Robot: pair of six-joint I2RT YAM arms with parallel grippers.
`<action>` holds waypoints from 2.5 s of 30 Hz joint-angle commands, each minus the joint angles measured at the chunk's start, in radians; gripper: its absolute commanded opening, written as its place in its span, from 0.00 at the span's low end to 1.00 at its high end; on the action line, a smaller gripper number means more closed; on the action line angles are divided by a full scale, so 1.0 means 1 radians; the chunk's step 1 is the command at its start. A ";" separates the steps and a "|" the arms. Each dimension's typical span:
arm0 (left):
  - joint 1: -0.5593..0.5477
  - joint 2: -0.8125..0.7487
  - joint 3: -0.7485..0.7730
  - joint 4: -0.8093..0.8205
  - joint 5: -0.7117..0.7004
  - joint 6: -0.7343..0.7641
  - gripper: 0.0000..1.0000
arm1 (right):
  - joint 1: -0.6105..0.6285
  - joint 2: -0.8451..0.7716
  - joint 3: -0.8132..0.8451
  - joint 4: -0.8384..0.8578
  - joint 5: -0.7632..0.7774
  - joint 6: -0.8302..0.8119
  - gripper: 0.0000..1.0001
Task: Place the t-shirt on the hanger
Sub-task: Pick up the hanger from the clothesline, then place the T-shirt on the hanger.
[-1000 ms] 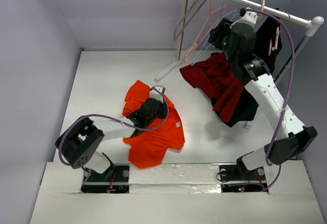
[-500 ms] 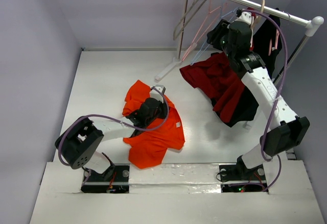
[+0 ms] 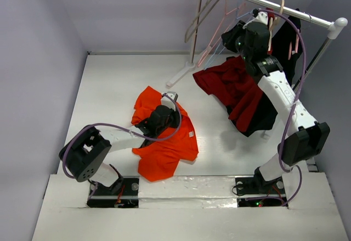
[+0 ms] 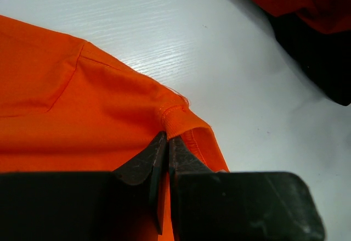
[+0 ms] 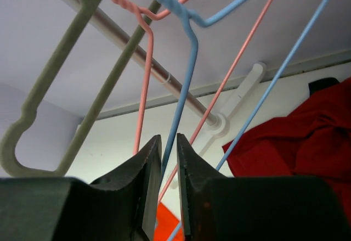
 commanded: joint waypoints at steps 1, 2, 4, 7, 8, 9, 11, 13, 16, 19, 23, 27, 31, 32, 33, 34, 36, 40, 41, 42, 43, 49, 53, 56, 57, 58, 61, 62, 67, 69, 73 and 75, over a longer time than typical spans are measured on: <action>0.002 -0.033 0.025 0.038 0.015 -0.004 0.00 | -0.007 -0.016 -0.018 0.086 -0.028 0.013 0.21; 0.002 -0.031 0.027 0.038 0.015 -0.004 0.00 | -0.007 -0.019 -0.022 0.087 -0.025 0.015 0.20; 0.002 -0.033 0.025 0.039 0.014 -0.004 0.00 | -0.007 -0.024 -0.027 0.090 -0.020 0.019 0.16; 0.002 -0.033 0.025 0.038 0.014 0.000 0.00 | -0.007 -0.040 -0.047 0.110 -0.026 0.031 0.11; 0.002 -0.033 0.027 0.038 0.014 0.000 0.00 | -0.007 -0.045 -0.051 0.115 -0.028 0.034 0.09; 0.002 -0.033 0.027 0.036 0.014 -0.002 0.00 | -0.007 -0.050 -0.059 0.116 -0.026 0.039 0.07; 0.002 -0.034 0.025 0.036 0.011 0.000 0.00 | -0.007 -0.062 -0.065 0.122 -0.026 0.045 0.05; 0.002 -0.036 0.025 0.035 0.008 0.001 0.00 | -0.007 -0.073 -0.076 0.130 -0.035 0.054 0.03; 0.002 -0.040 0.024 0.033 0.005 0.004 0.00 | -0.007 -0.100 -0.096 0.145 -0.039 0.068 0.00; 0.002 -0.040 0.024 0.032 0.000 0.003 0.00 | -0.007 -0.128 -0.114 0.161 -0.033 0.077 0.00; 0.002 -0.036 0.025 0.032 0.000 0.003 0.00 | -0.007 -0.151 -0.136 0.164 -0.023 0.082 0.00; 0.002 -0.039 0.025 0.029 -0.005 0.006 0.00 | -0.007 -0.177 -0.171 0.170 -0.020 0.091 0.00; 0.002 -0.045 0.024 0.027 -0.011 0.006 0.00 | -0.007 -0.231 -0.254 0.199 -0.028 0.113 0.00; 0.002 -0.043 0.024 0.027 -0.012 0.007 0.00 | -0.007 -0.250 -0.277 0.217 -0.034 0.117 0.00; 0.002 -0.045 0.024 0.027 -0.012 0.007 0.00 | -0.007 -0.260 -0.295 0.221 -0.037 0.122 0.00; 0.002 -0.045 0.024 0.027 -0.012 0.007 0.00 | -0.007 -0.269 -0.326 0.224 -0.042 0.125 0.00; 0.002 -0.047 0.024 0.026 -0.014 0.009 0.00 | -0.007 -0.297 -0.357 0.224 -0.051 0.126 0.00; 0.002 -0.042 0.027 0.022 -0.017 0.010 0.00 | 0.003 -0.340 -0.407 0.216 -0.054 0.105 0.00; 0.002 -0.042 0.028 0.021 -0.018 0.012 0.00 | 0.003 -0.347 -0.416 0.202 -0.059 0.104 0.00; 0.002 -0.042 0.028 0.019 -0.020 0.012 0.00 | 0.013 -0.373 -0.427 0.198 -0.062 0.100 0.00; 0.002 -0.042 0.028 0.018 -0.023 0.012 0.00 | 0.013 -0.387 -0.441 0.192 -0.075 0.102 0.00; 0.002 -0.059 0.024 0.010 -0.051 0.019 0.00 | 0.052 -0.526 -0.591 0.083 -0.230 0.116 0.00; 0.002 -0.057 0.025 0.007 -0.060 0.021 0.00 | 0.062 -0.641 -0.703 -0.035 -0.366 0.114 0.00; 0.011 -0.053 0.027 0.009 -0.057 0.021 0.00 | 0.076 -0.715 -0.766 -0.145 -0.465 0.100 0.00; 0.023 -0.050 0.027 0.009 -0.054 0.018 0.00 | 0.085 -0.763 -0.778 -0.170 -0.488 0.099 0.00; 0.034 -0.051 0.022 0.010 -0.052 0.010 0.00 | 0.085 -0.786 -0.792 -0.196 -0.509 0.093 0.00; 0.034 -0.048 0.017 0.018 -0.048 0.003 0.00 | 0.085 -0.853 -0.780 -0.310 -0.601 0.081 0.00; 0.034 -0.045 0.019 0.018 -0.049 -0.003 0.00 | 0.085 -0.870 -0.777 -0.345 -0.656 0.082 0.00; 0.043 -0.028 0.053 0.004 -0.043 -0.034 0.00 | 0.085 -0.941 -0.774 -0.456 -0.816 0.067 0.00; 0.043 -0.014 0.073 -0.008 -0.043 -0.045 0.00 | 0.085 -0.965 -0.776 -0.511 -0.864 0.056 0.00; 0.043 0.044 0.149 -0.020 -0.060 -0.060 0.00 | 0.085 -1.019 -0.789 -0.569 -0.927 0.042 0.00; 0.043 0.059 0.171 -0.020 -0.068 -0.063 0.00 | 0.085 -1.039 -0.805 -0.585 -0.945 0.039 0.00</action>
